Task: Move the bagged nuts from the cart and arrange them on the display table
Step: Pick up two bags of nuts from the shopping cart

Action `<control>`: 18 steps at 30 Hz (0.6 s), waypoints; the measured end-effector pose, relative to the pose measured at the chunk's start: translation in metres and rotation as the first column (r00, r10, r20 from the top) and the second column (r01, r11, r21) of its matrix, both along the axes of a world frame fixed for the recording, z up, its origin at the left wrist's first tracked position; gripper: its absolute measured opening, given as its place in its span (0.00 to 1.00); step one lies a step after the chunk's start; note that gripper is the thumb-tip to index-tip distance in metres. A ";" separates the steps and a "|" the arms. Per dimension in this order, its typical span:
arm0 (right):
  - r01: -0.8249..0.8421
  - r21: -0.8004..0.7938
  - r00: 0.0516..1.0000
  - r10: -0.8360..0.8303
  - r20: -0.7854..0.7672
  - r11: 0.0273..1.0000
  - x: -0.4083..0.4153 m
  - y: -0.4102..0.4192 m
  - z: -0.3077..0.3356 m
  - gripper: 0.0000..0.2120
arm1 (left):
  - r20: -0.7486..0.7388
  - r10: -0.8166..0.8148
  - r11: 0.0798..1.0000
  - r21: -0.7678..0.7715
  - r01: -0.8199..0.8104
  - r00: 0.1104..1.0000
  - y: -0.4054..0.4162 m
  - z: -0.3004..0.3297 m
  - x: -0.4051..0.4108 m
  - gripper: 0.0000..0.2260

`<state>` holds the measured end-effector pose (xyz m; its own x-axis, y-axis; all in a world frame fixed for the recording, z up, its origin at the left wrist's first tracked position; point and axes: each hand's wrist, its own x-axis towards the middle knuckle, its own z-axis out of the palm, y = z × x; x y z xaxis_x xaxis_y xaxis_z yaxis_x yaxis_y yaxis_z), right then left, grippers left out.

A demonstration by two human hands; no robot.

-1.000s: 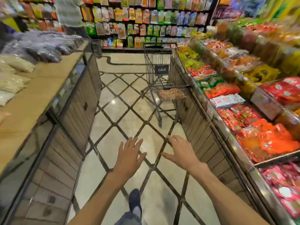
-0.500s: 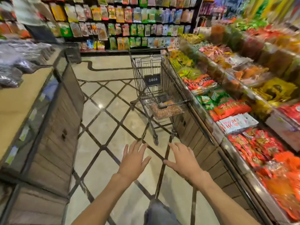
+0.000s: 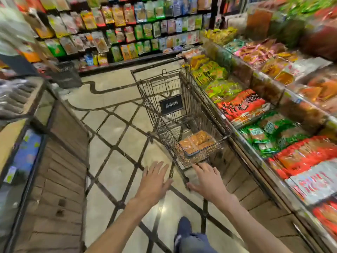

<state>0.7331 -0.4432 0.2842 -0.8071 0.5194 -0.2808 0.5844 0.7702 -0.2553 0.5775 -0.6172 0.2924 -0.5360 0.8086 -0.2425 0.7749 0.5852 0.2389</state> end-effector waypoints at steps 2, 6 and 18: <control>0.027 -0.013 1.000 -0.027 -0.010 1.000 -0.024 0.028 0.001 0.38 | 0.016 -0.033 0.999 0.006 0.033 0.999 0.035 0.000 -0.031 0.28; 0.097 -0.042 0.995 -0.097 -0.010 0.994 -0.063 0.076 -0.004 0.37 | 0.010 -0.113 0.994 0.006 0.113 0.994 0.101 -0.006 -0.080 0.28; 0.422 -0.126 0.904 -0.427 -0.016 0.898 -0.150 0.187 -0.074 0.39 | 0.098 -0.459 0.884 -0.049 0.465 0.883 0.290 -0.069 -0.187 0.26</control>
